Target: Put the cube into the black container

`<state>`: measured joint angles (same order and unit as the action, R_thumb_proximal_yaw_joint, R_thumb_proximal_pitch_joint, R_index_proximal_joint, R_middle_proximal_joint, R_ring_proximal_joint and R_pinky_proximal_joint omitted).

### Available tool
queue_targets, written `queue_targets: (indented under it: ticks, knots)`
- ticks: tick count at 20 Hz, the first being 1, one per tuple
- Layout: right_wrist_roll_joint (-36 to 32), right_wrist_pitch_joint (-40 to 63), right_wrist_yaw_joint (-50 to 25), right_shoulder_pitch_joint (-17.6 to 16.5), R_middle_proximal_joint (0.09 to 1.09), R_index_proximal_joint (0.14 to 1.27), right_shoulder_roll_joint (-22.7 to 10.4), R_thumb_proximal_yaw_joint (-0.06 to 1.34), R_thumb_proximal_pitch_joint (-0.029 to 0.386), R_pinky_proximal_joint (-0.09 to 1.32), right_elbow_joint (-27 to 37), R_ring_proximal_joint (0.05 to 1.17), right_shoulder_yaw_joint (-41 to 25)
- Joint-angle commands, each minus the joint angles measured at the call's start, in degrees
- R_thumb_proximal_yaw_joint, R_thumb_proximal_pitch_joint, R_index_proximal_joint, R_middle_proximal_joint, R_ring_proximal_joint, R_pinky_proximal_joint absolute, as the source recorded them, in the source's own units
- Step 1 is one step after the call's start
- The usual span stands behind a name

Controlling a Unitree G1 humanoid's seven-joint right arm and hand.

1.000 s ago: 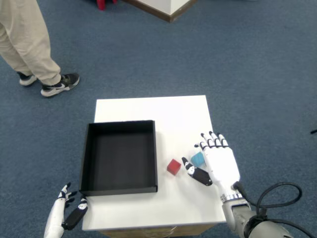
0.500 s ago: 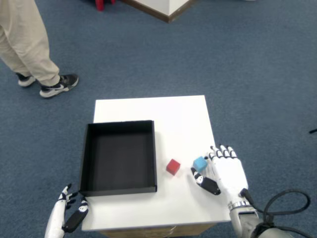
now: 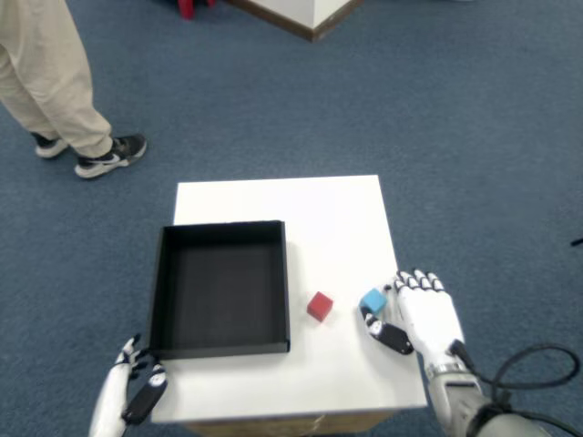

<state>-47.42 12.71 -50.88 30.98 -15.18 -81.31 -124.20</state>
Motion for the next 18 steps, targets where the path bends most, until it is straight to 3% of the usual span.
queue_targets:
  ticks: [1,13,18]
  knots:
    - [-1.18,-1.51,0.73,2.51,0.18,0.47,-0.94,0.33,0.089,-0.05,-1.55,0.11,0.59]
    - [-0.62,-1.04,-0.43,1.94,0.18,0.46,-0.76,0.35,0.1,-0.04,-1.94,0.11,-0.16]
    - [-0.27,1.47,-2.56,0.91,0.19,0.64,-1.69,0.37,0.137,-0.04,-1.94,0.12,-0.65]
